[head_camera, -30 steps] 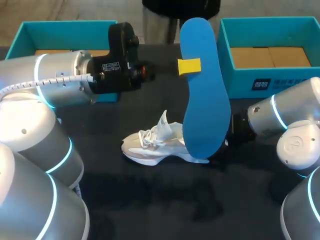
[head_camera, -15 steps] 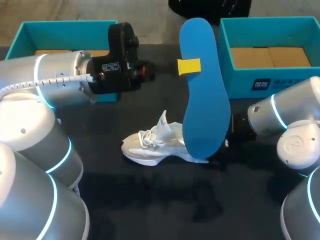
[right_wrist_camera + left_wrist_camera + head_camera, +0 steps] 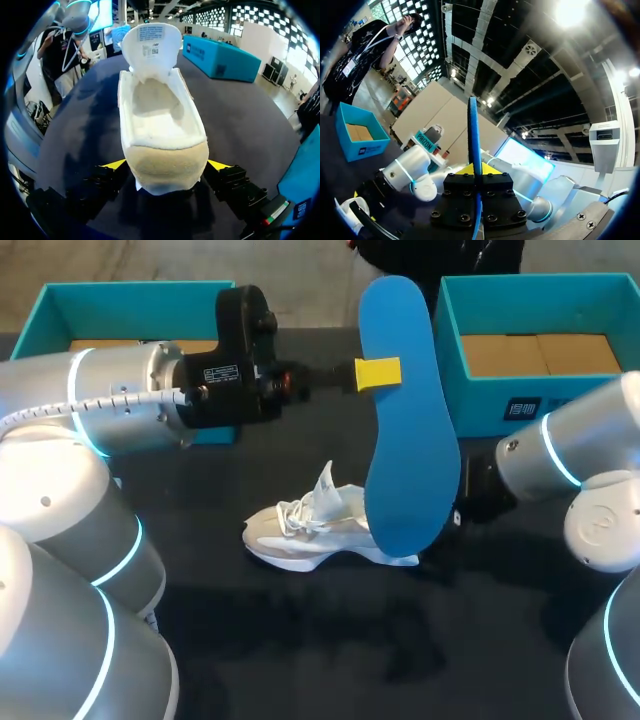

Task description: Take the shoe out of the shoebox, open the shoe tongue, remove and reinsert the insole, then place the shoe into the shoebox

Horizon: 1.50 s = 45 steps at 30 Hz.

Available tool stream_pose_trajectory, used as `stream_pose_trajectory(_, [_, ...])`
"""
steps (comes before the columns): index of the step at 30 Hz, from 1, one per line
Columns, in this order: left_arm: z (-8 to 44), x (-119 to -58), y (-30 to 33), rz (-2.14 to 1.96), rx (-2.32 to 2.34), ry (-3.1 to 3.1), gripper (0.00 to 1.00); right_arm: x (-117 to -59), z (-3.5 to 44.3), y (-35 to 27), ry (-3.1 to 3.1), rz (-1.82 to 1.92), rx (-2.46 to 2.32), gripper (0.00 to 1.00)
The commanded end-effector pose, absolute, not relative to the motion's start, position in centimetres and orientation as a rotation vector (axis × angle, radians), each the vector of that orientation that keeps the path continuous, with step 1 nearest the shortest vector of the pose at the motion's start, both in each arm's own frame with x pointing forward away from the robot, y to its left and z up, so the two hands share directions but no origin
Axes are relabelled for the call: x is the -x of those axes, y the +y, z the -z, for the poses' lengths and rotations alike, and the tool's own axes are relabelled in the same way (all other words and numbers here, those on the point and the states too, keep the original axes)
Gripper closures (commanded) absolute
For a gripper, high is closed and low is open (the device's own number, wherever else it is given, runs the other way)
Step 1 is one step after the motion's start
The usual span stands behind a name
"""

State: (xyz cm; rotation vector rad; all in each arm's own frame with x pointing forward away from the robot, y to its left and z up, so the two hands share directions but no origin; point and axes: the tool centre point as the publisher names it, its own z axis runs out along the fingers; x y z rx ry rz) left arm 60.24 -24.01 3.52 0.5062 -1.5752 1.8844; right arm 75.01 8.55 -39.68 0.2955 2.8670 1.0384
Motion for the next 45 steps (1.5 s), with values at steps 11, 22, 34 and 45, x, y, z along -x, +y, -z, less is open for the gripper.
stream_pose_trajectory(11, [-3.5, -60.3, -24.3, -1.887, -0.506, -1.572, 1.00, -74.8, 36.1, 8.5, 2.980, -0.643, -0.381, 0.00])
stream_pose_trajectory(22, [-3.5, -60.3, -24.3, -1.887, -0.506, -1.572, 1.00, -74.5, 34.3, 8.7, 2.998, -0.490, -0.421, 0.00])
stream_pose_trajectory(34, [-3.5, -60.3, -24.3, -1.887, -0.506, -1.572, 1.00, -74.4, 34.1, 8.7, 2.993, -0.496, -0.418, 0.00])
stream_pose_trajectory(45, [-3.5, -60.3, -24.3, -1.887, -0.506, -1.572, 1.00, -74.4, 34.1, 8.7, 2.993, -0.496, -0.418, 0.00])
